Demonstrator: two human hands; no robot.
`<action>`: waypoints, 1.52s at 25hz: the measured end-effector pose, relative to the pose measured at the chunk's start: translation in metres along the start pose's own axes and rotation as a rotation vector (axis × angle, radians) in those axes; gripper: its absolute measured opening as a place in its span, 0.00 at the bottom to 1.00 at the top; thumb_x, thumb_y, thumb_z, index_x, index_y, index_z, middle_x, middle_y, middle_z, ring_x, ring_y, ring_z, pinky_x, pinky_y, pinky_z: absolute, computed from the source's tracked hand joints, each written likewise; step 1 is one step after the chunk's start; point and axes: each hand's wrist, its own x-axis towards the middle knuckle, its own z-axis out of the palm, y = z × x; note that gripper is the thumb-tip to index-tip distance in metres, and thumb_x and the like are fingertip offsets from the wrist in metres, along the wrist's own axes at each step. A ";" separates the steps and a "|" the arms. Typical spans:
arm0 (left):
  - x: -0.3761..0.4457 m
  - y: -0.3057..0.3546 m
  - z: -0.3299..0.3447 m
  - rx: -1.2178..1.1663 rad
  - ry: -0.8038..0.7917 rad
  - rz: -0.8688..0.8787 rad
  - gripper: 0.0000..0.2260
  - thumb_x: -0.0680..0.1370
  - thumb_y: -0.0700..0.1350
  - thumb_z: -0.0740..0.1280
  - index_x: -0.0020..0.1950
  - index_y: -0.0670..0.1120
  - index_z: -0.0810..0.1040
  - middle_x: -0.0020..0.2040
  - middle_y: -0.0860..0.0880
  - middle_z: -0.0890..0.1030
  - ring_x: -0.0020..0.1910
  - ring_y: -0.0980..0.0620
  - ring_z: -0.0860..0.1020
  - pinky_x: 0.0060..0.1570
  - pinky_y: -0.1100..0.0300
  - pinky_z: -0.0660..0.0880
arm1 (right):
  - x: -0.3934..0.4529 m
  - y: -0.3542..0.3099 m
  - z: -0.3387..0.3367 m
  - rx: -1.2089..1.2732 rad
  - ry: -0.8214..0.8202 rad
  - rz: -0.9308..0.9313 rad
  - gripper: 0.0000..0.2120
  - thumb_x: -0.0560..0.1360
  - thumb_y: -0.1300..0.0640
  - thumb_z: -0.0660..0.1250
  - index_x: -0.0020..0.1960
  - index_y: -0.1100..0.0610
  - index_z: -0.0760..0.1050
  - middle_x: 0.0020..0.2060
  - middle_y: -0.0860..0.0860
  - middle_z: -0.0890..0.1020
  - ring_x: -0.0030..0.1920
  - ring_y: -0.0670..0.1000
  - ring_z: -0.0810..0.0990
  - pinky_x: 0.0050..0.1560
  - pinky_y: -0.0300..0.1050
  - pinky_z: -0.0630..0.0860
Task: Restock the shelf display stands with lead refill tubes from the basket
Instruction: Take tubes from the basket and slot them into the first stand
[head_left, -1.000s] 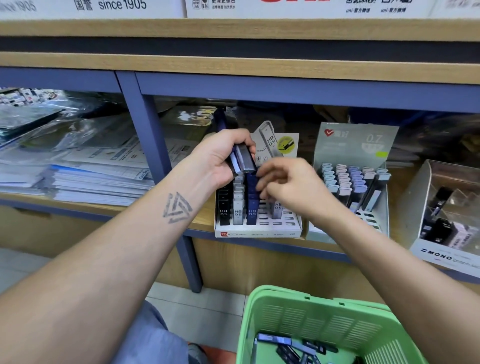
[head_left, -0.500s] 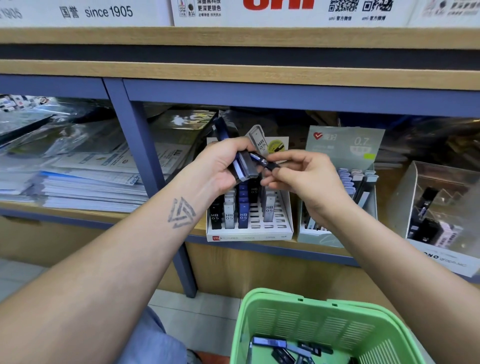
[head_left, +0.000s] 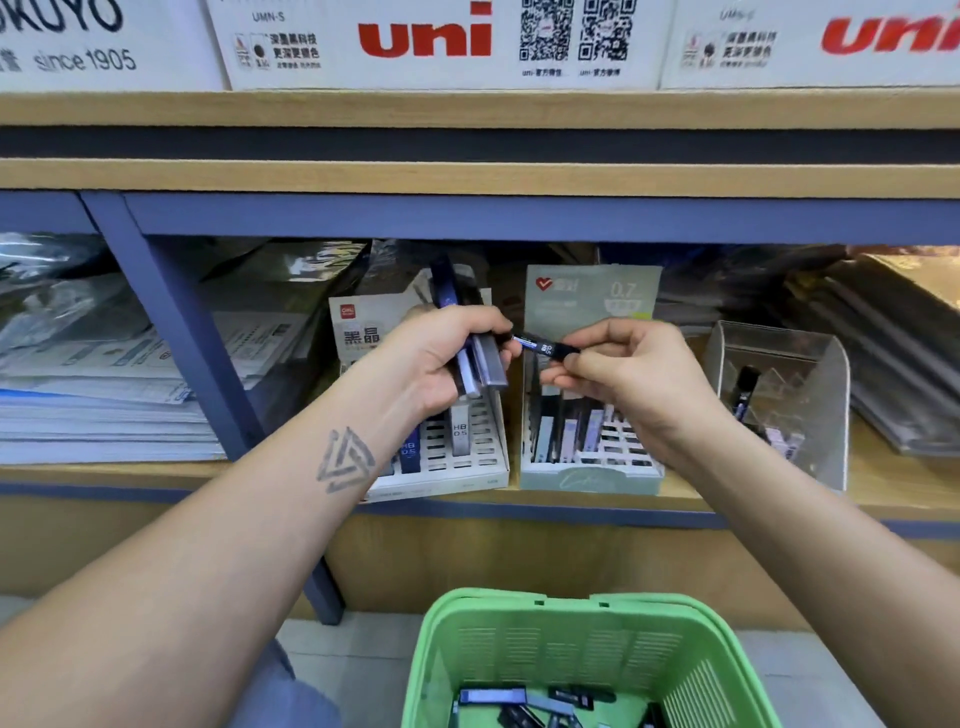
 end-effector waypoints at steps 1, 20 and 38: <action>0.000 -0.003 0.007 -0.001 -0.006 -0.006 0.02 0.76 0.32 0.68 0.45 0.37 0.76 0.33 0.40 0.81 0.32 0.49 0.81 0.34 0.61 0.80 | -0.002 0.000 -0.008 0.026 0.006 -0.002 0.07 0.76 0.73 0.68 0.53 0.66 0.78 0.41 0.64 0.86 0.47 0.60 0.87 0.51 0.47 0.84; 0.015 -0.079 0.163 -0.007 -0.259 -0.239 0.09 0.74 0.44 0.76 0.41 0.44 0.77 0.33 0.46 0.77 0.29 0.52 0.76 0.27 0.61 0.75 | -0.021 -0.015 -0.208 -0.824 0.410 -0.249 0.11 0.74 0.63 0.75 0.55 0.56 0.81 0.45 0.48 0.83 0.46 0.49 0.83 0.51 0.44 0.80; 0.026 -0.085 0.159 0.027 -0.269 -0.273 0.07 0.75 0.41 0.74 0.42 0.41 0.78 0.32 0.45 0.79 0.30 0.51 0.78 0.28 0.60 0.77 | 0.000 0.030 -0.191 -1.063 0.379 -0.226 0.10 0.76 0.65 0.72 0.57 0.58 0.82 0.46 0.54 0.85 0.48 0.53 0.82 0.53 0.50 0.81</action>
